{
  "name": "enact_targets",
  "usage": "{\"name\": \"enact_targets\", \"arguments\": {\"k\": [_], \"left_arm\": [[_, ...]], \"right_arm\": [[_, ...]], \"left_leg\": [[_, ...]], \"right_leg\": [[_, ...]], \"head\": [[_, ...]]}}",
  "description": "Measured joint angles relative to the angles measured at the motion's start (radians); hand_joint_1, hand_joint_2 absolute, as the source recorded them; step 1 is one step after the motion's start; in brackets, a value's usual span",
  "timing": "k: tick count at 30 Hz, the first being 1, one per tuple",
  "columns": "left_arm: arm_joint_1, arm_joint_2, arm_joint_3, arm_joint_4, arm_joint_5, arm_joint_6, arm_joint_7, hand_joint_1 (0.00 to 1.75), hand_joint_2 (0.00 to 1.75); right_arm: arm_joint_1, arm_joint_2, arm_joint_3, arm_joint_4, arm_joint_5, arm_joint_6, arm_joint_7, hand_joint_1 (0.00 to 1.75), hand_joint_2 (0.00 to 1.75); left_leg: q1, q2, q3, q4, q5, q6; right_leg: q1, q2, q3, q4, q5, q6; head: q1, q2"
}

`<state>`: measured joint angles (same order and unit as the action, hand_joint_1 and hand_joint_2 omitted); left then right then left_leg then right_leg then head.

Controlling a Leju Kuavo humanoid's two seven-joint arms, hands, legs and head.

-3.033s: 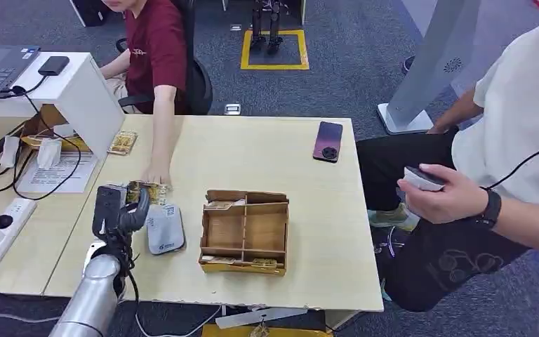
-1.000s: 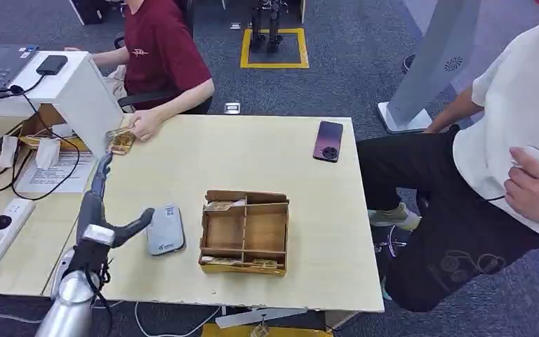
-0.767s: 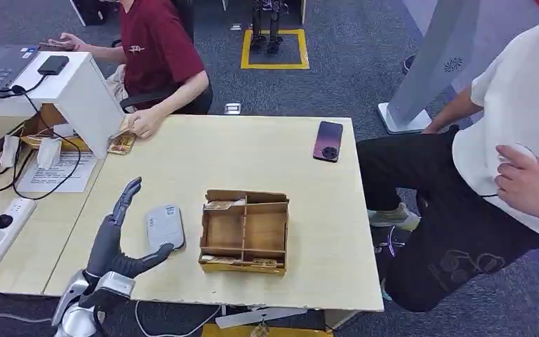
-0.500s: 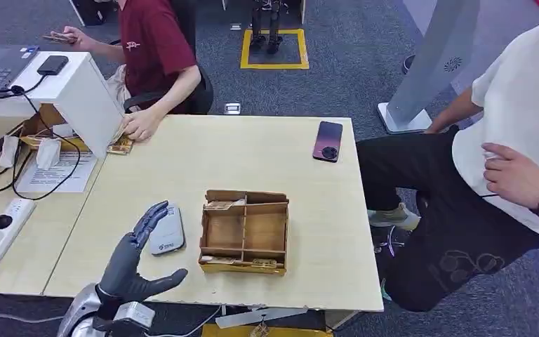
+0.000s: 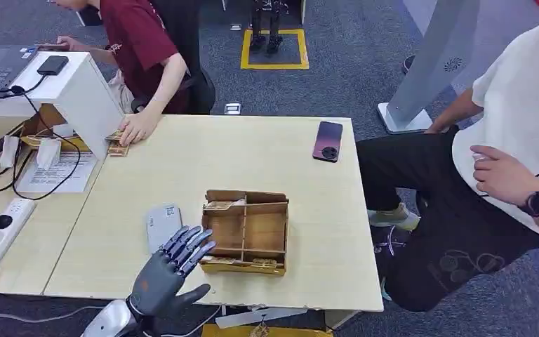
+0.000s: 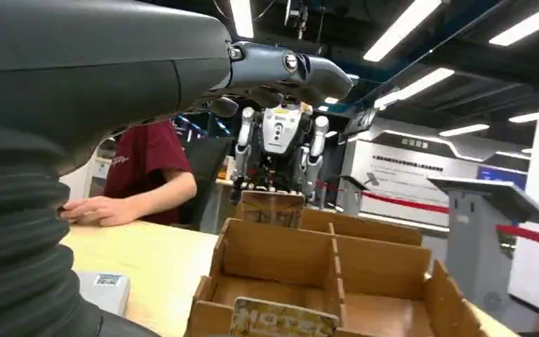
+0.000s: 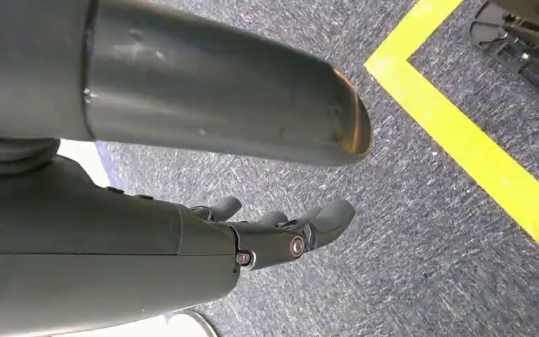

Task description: Pass the card to the sensor for recognition and then transmit it.

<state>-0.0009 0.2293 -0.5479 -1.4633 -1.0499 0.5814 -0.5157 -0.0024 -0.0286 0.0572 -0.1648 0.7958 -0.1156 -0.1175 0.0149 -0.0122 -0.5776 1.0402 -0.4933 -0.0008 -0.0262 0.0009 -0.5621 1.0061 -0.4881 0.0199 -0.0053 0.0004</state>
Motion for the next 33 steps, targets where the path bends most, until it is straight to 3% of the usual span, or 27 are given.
{"name": "enact_targets", "arguments": {"k": [13,26,33], "left_arm": [[-0.038,0.022,-0.076,0.066,-0.010,0.016,0.030,0.00,1.75],[-0.080,-0.006,-0.095,0.145,-0.078,0.045,0.120,0.00,1.75],[-0.090,-0.020,-0.095,0.177,-0.096,0.069,0.130,0.00,1.75]], "right_arm": [[-0.003,0.000,-0.002,0.000,0.009,-0.002,-0.006,0.00,0.00],[-0.003,0.000,-0.003,0.000,0.021,-0.001,-0.010,0.00,0.00],[-0.003,0.000,-0.003,0.000,0.028,-0.001,-0.017,0.00,0.00]], "left_leg": [[0.000,0.000,0.000,0.000,0.000,0.000],[0.000,0.000,0.000,0.000,0.000,0.000],[0.000,0.000,0.000,0.000,0.000,0.000]], "right_leg": [[0.000,0.000,0.000,0.000,0.000,0.000],[0.000,0.000,0.000,0.000,0.000,0.000],[0.000,0.000,0.000,0.000,0.000,0.000]], "head": [[0.000,0.000],[0.000,0.000],[0.000,0.000]]}}
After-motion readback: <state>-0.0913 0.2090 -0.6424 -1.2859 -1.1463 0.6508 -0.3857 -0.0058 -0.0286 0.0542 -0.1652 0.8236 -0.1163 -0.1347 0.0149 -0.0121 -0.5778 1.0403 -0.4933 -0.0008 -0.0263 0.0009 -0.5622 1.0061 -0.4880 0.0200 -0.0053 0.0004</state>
